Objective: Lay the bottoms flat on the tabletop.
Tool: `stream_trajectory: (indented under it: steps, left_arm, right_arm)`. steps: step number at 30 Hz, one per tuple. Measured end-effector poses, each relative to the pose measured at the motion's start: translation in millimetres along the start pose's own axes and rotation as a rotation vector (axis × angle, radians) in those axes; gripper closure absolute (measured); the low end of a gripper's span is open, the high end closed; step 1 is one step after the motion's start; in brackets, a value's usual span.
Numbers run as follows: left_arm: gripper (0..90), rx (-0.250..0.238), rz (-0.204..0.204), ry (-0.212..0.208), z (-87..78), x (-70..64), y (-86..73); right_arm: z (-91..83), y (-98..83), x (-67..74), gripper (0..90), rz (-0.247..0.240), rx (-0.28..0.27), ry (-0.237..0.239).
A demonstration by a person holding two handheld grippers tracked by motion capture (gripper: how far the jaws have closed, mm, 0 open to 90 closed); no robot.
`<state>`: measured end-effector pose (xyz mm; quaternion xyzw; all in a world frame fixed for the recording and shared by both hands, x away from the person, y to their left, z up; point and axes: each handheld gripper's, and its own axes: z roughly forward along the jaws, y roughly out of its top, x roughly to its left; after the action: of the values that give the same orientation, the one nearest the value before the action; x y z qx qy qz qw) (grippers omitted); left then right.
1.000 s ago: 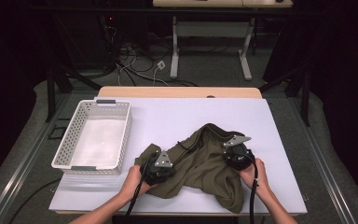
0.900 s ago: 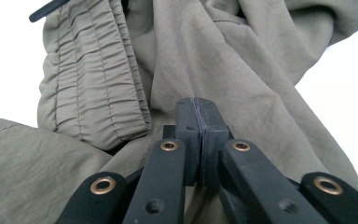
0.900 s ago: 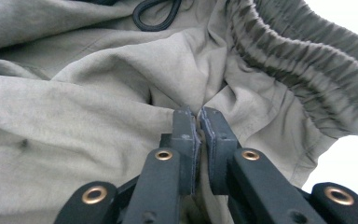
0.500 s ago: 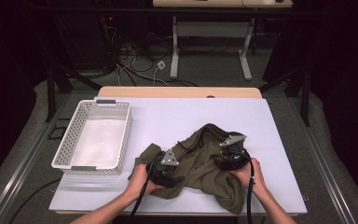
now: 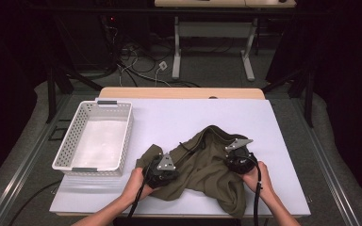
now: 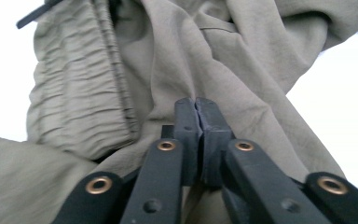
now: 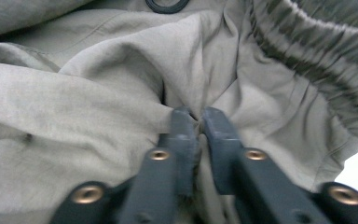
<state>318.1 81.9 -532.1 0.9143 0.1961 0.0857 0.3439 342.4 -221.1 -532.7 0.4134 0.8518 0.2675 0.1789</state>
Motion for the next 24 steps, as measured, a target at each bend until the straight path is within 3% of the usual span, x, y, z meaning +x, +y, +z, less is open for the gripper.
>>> stream_trajectory:
  steps: [4,8,10,12,16,20,24]
  left_arm:
    - [53.7,-0.032,-0.027,0.042,-8.8,7.4,5.5]
    - [42.8,-0.055,-0.049,0.068,-13.0,16.1,13.0]
    - [41.3,-0.051,-0.043,0.089,-11.6,20.3,16.3]
    - [39.6,-0.039,-0.051,0.085,-8.5,24.3,17.3]
    - [37.8,0.041,-0.030,0.087,2.0,31.4,14.1]
    - [37.4,0.058,-0.076,0.102,5.2,40.4,5.0]
    - [37.5,0.077,-0.085,0.115,4.6,43.1,-1.0]
  right_arm:
    - [0.8,-0.1,-7.1,53.9,0.025,-0.011,-0.009]
    - [-6.2,0.2,-15.9,45.5,0.062,-0.042,-0.037]
    - [-7.7,-0.8,-20.8,45.3,0.083,-0.060,-0.055]
    - [-7.8,-1.2,-24.3,44.1,0.095,-0.068,-0.071]
    - [-7.7,-1.7,-30.4,44.1,0.117,-0.076,-0.089]
    - [-8.8,-2.6,-34.8,44.6,0.133,-0.085,-0.108]
    - [-10.5,-4.4,-40.0,44.7,0.153,-0.090,-0.128]
